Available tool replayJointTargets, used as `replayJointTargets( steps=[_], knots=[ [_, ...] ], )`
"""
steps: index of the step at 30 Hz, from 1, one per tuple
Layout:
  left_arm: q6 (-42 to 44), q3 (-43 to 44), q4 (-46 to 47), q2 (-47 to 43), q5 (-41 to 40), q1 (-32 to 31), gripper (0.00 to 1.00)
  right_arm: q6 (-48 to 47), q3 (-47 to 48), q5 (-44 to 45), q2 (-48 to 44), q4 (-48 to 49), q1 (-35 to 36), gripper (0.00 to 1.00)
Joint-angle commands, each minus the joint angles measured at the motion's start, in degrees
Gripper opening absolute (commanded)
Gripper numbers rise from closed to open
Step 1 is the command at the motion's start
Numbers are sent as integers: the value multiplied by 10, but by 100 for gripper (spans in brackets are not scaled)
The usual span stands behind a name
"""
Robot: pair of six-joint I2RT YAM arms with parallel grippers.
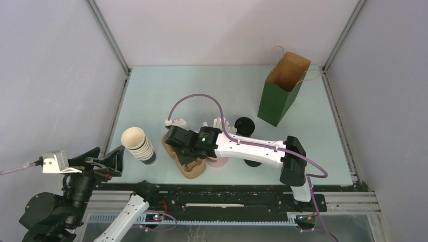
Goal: Pack the takeout coffee
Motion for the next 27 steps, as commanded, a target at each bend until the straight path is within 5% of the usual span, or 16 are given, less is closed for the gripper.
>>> replayJointTargets(
  steps=[1,5,7,20,27],
  knots=[
    [-7,-5,15,14,9,-2,100,-11,51,6,12,-42,8,23],
    [-9,-13,11,11,8,-2,100,-36,86,34,43,-89,25,52],
    [-9,-14,11,8,8,-2,100,-48,99,21,57,-92,27,55],
    [-12,-13,2,-3,8,-2,100,-71,206,56,133,-177,41,30],
    [-8,-9,2,0,8,-2,100,-75,240,99,150,-219,46,29]
  ],
)
